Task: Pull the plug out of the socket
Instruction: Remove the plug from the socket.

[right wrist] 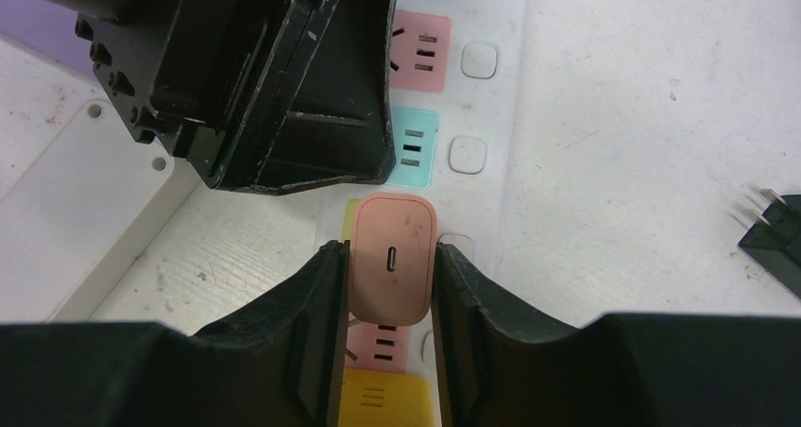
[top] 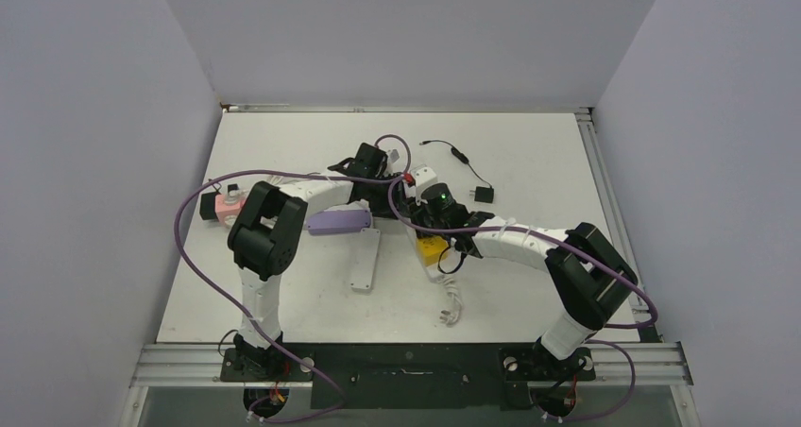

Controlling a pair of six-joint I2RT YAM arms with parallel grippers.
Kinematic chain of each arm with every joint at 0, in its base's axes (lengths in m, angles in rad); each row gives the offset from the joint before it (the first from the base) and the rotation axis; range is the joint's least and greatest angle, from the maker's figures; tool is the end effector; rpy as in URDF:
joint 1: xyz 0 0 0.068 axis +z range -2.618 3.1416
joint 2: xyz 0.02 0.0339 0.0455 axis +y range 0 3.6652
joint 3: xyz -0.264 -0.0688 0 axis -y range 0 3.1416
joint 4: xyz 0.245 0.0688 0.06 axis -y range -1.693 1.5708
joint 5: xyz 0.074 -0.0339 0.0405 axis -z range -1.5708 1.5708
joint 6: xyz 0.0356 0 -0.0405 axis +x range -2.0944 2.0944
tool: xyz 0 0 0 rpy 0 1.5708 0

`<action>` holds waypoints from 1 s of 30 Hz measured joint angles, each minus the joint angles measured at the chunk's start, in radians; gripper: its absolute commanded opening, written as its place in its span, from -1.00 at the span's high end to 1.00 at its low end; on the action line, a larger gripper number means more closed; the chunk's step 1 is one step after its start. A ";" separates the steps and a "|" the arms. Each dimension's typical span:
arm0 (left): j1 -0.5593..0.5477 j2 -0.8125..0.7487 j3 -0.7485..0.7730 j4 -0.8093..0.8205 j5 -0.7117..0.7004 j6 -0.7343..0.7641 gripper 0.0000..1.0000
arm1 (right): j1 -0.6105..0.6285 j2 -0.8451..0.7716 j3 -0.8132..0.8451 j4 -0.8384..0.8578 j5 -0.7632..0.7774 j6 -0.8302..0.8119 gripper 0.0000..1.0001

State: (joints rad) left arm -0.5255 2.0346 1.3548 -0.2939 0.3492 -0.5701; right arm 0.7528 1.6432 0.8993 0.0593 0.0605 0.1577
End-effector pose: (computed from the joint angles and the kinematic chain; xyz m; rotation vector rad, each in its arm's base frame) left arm 0.3631 -0.2246 0.1534 0.0859 2.6905 -0.8356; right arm 0.2531 0.2342 0.1858 -0.6393 2.1968 0.4152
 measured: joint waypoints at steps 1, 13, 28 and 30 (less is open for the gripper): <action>-0.002 0.001 0.003 -0.001 -0.003 0.002 0.23 | -0.002 0.000 0.000 0.000 0.000 0.004 0.89; -0.017 0.009 0.026 0.000 -0.038 0.030 0.24 | -0.079 0.001 0.000 0.001 -0.122 0.060 0.89; -0.019 0.015 0.037 -0.010 -0.039 0.036 0.24 | 0.006 0.023 0.039 -0.040 0.053 0.031 0.89; -0.019 0.015 0.037 -0.010 -0.039 0.036 0.24 | 0.016 0.029 0.047 -0.048 0.077 0.032 0.89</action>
State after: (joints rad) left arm -0.5449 2.0499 1.3922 -0.3038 0.3099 -0.5339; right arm 0.7689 1.6726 0.9466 0.0109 0.1375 0.1894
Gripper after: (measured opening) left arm 0.388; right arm 0.326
